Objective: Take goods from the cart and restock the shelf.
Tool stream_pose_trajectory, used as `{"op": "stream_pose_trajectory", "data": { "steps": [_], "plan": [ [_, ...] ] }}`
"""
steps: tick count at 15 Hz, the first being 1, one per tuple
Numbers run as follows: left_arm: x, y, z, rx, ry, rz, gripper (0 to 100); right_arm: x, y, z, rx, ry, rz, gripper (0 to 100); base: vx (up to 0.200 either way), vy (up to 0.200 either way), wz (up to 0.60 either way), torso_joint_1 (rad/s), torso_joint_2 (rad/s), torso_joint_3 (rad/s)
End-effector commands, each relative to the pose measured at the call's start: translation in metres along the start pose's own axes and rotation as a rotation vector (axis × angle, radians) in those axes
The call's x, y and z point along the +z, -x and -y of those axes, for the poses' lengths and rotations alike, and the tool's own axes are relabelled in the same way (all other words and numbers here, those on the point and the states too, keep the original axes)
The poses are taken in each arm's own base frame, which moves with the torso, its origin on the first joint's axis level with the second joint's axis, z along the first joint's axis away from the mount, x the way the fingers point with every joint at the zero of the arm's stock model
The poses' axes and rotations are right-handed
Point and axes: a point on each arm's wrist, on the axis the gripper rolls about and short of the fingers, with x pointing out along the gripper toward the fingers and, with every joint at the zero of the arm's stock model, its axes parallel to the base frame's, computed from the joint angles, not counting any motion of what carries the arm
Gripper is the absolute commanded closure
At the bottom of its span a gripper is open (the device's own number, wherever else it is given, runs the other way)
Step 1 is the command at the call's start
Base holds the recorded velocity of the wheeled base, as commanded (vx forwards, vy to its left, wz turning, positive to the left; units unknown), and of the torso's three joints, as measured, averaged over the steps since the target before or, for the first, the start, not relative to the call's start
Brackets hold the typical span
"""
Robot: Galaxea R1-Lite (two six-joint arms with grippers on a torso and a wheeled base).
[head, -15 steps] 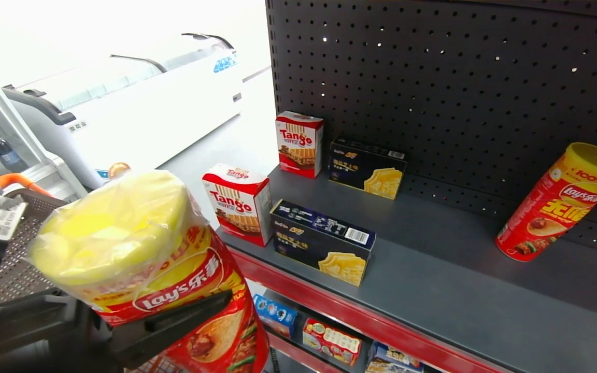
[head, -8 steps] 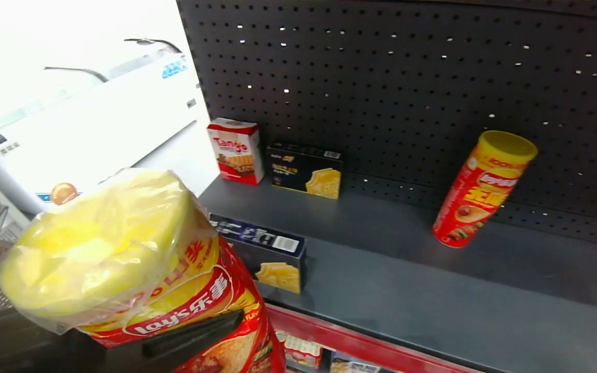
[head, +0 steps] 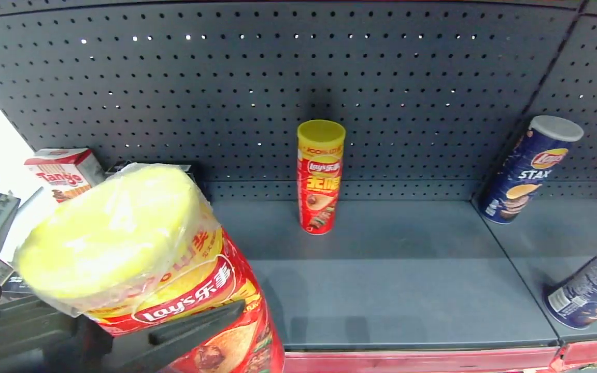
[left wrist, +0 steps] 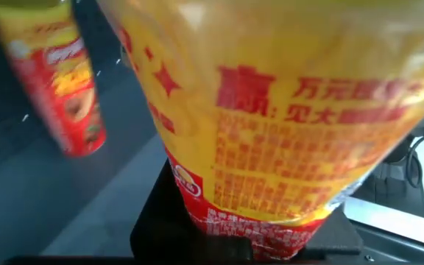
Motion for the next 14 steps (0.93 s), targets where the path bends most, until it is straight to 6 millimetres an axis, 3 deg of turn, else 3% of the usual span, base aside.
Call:
{"op": "stream_pose_trajectory", "data": {
  "steps": [1,14],
  "plan": [
    [0.000,0.000,0.000,0.002,0.000,-0.001,100,0.000,0.000,0.000,0.000,0.000,0.000,0,0.000,0.000,0.00,0.000,0.00,0.000],
    [-0.009,0.021,-0.032,0.239,0.044,-0.025,100,0.000,-0.001,0.000,0.000,0.002,-0.012,0,0.000,0.000,0.00,0.000,0.00,0.000]
  ]
}}
